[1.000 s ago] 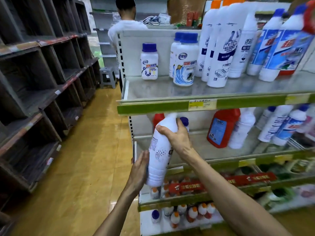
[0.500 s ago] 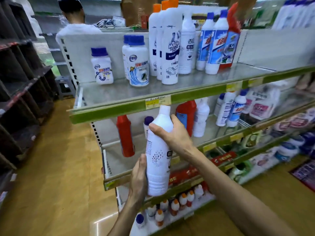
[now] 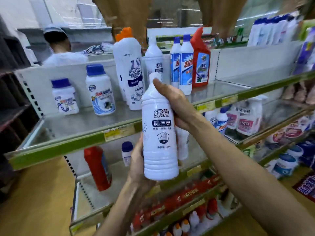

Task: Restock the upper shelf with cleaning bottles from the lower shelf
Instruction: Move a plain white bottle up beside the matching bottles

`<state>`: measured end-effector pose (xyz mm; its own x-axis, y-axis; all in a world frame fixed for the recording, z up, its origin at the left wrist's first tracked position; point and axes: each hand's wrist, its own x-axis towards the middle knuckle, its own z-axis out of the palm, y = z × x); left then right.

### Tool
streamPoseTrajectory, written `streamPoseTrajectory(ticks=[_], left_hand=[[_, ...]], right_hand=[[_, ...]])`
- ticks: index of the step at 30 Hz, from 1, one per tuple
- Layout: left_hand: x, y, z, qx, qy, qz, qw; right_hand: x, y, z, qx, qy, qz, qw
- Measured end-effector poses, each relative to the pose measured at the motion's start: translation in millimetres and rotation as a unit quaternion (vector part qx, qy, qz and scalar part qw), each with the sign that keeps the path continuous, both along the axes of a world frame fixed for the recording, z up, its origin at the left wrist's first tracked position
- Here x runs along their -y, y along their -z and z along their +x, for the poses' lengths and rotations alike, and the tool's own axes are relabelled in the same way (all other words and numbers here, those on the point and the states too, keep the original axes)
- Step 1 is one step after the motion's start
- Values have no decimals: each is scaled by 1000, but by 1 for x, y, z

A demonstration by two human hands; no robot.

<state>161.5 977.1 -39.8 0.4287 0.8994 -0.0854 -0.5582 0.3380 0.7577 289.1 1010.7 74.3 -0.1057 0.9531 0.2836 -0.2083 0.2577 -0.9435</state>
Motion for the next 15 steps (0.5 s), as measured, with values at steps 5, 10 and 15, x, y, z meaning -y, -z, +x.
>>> streamPoseTrajectory(ticks=[5,10,15], left_hand=[[-33,-15,64,91,22,16,995],[-51,-30,121,100,-60,17,993],[-57,-47,156,102,-46,9,994]], right_hand=[[-44,-19,57,2,-24,21,999],[-81,-31,100,16,-59,32,998],[-102,-35,129,-8,-97,7,995]])
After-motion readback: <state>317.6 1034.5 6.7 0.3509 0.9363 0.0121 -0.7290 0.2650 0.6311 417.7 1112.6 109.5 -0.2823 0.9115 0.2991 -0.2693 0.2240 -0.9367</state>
